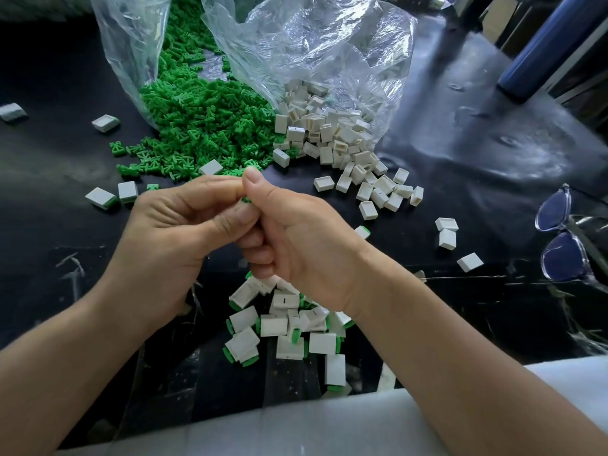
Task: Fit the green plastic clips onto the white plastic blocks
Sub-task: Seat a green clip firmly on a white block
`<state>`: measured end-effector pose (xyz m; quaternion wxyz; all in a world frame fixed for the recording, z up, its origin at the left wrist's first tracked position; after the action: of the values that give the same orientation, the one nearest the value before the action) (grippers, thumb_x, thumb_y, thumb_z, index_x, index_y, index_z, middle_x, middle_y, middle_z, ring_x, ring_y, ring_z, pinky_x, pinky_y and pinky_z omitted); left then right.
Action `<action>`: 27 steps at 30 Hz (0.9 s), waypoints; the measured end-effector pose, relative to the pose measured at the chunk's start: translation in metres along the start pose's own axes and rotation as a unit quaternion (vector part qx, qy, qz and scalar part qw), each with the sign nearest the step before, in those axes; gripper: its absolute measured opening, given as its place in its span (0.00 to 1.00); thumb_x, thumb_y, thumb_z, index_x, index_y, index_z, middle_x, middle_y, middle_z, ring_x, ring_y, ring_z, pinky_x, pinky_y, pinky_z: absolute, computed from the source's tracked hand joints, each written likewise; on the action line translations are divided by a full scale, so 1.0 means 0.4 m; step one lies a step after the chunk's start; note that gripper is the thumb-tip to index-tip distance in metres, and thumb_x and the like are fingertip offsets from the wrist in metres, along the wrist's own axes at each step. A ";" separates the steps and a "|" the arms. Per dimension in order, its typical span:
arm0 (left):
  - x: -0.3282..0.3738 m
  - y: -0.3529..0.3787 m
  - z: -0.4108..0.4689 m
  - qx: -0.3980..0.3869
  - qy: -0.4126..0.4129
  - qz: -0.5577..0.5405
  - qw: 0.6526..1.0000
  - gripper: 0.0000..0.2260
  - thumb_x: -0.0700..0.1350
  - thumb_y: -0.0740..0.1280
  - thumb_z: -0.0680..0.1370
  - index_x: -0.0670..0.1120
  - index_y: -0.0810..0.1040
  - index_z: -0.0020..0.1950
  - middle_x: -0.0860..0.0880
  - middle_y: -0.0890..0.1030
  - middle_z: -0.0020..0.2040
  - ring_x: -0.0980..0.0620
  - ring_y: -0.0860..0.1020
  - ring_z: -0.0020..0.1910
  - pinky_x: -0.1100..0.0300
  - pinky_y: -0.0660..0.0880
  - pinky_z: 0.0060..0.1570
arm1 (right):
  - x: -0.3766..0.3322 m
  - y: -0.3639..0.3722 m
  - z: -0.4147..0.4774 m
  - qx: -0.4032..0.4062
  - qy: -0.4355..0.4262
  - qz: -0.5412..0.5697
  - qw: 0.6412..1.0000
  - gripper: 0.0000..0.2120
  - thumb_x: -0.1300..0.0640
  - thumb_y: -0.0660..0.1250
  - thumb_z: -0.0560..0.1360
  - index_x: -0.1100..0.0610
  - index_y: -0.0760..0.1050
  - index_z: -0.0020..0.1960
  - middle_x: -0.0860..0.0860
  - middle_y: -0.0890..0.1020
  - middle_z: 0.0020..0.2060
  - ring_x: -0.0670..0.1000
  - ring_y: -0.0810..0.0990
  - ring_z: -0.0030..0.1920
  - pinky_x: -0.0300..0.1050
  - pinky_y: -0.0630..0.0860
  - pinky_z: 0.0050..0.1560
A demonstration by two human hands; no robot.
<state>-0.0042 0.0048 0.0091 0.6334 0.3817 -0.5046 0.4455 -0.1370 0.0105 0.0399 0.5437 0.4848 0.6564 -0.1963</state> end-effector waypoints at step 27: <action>-0.002 -0.007 0.007 -0.025 0.030 -0.009 0.999 0.13 0.59 0.73 0.67 0.55 0.83 0.46 0.57 0.83 0.39 0.58 0.82 0.39 0.60 0.79 0.42 | -0.017 0.003 -0.012 -0.001 0.011 0.008 1.000 0.27 0.47 0.51 0.80 0.69 0.65 0.66 0.50 0.61 0.29 0.45 0.58 0.28 0.39 0.56 0.32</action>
<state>-0.0026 0.0012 0.0087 0.6615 0.3565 -0.4927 0.4388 -0.1387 0.0118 0.0482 0.5386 0.4917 0.6584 -0.1862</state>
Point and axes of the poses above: each hand's wrist, its own z-axis towards the middle knuckle, its own y-axis out of the palm, x = y × z, the point moved 1 cm from there along z, towards the middle knuckle
